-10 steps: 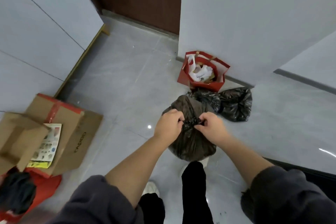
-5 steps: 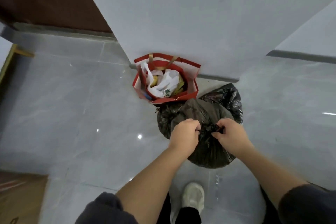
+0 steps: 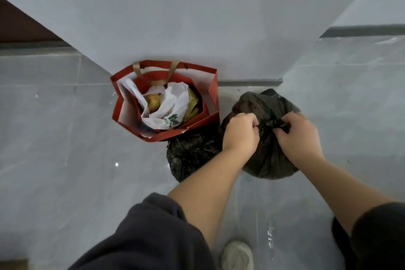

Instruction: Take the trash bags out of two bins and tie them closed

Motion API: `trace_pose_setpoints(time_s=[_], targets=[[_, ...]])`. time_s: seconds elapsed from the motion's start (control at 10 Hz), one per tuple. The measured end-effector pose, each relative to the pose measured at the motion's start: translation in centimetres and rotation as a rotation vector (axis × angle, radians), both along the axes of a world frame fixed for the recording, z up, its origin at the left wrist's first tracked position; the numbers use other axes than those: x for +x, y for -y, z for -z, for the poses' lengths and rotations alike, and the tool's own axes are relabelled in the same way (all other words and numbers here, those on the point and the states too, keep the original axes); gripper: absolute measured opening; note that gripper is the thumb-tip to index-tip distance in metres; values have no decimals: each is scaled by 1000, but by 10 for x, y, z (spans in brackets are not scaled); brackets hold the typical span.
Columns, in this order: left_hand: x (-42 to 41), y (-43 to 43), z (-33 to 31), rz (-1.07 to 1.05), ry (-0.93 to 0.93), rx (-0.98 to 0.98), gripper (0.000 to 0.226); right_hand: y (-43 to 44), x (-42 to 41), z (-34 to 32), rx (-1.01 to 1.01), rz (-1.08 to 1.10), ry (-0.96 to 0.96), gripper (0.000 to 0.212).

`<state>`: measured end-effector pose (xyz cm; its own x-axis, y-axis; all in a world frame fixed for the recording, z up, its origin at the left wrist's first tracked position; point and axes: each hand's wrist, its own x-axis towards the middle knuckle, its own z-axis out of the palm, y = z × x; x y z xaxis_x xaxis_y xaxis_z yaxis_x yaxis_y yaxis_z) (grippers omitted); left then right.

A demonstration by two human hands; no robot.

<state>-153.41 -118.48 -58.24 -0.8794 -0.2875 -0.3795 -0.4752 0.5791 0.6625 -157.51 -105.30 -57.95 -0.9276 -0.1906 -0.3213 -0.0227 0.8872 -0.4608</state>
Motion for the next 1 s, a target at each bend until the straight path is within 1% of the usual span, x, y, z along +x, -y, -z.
trace_pose_setpoints(time_s=[0.2,0.3,0.4,0.5,0.6,0.7,0.8,0.9,1.0], targets=[[-7,11,57,-26,-18,-56,8,18,-7,59,-73,46,-9,13],[-6,12,78,-5,-36,-85,14,21,-7,79,-96,62,-46,16],[-7,11,88,100,11,-140,30,20,-9,84,-112,14,-52,22],[-5,11,82,215,47,-156,48,13,-4,72,-170,-26,-102,37],[5,9,69,252,40,-150,61,-2,8,61,-67,15,-149,56],[14,10,62,373,162,-158,69,-13,19,62,76,-35,122,69],[18,15,56,450,315,-143,73,-16,21,63,121,-135,287,71],[27,18,40,406,324,-145,73,-13,28,47,108,-100,239,71],[44,22,10,413,325,-131,72,-7,40,22,105,-129,254,71]])
